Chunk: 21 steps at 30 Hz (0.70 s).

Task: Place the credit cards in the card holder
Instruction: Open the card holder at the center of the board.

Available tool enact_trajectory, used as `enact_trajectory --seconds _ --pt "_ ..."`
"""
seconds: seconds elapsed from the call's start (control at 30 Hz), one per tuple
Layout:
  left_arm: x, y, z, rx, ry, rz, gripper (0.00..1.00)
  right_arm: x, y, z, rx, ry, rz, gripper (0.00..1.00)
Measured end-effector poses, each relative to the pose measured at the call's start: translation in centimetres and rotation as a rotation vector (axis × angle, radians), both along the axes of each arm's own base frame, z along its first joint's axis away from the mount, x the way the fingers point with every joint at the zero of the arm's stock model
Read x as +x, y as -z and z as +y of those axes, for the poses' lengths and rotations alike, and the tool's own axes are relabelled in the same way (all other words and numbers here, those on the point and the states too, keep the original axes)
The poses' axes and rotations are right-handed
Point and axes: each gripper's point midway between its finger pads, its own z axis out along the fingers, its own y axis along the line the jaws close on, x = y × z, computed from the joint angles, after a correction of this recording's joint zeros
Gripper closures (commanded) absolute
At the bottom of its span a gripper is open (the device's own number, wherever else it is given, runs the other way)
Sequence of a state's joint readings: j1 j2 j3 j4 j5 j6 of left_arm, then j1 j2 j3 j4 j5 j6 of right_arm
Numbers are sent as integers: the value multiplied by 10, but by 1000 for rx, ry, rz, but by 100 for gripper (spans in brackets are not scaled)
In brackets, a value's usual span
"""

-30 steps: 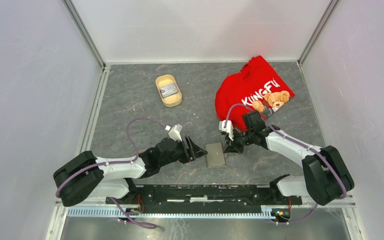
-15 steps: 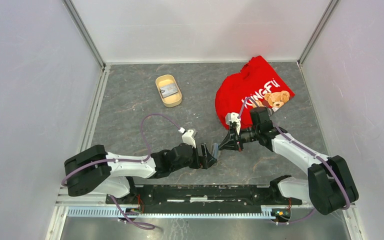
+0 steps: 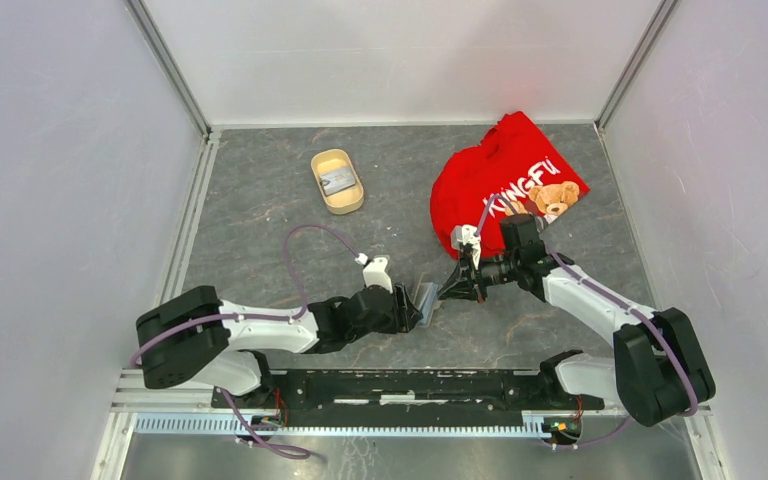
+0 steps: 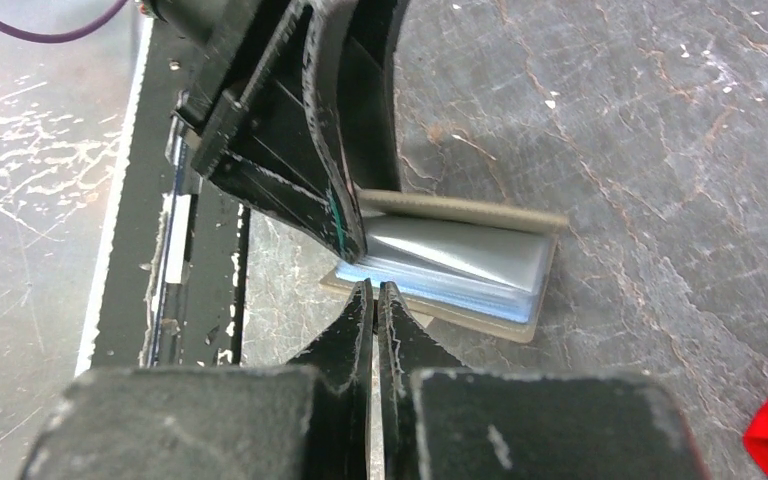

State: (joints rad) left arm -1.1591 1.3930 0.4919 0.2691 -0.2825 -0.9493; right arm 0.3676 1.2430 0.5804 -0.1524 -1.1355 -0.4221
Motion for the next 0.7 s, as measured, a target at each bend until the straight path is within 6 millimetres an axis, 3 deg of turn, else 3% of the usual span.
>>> enact_trajectory --seconds 0.4,0.6,0.7 --pt "8 -8 25 -112 -85 10 58 21 29 -20 -168 117 -59 100" --pt "16 -8 34 -210 -120 54 57 24 45 -27 -234 134 -48 100" --pt "16 -6 38 -233 -124 71 51 24 52 -30 -257 140 -34 100"
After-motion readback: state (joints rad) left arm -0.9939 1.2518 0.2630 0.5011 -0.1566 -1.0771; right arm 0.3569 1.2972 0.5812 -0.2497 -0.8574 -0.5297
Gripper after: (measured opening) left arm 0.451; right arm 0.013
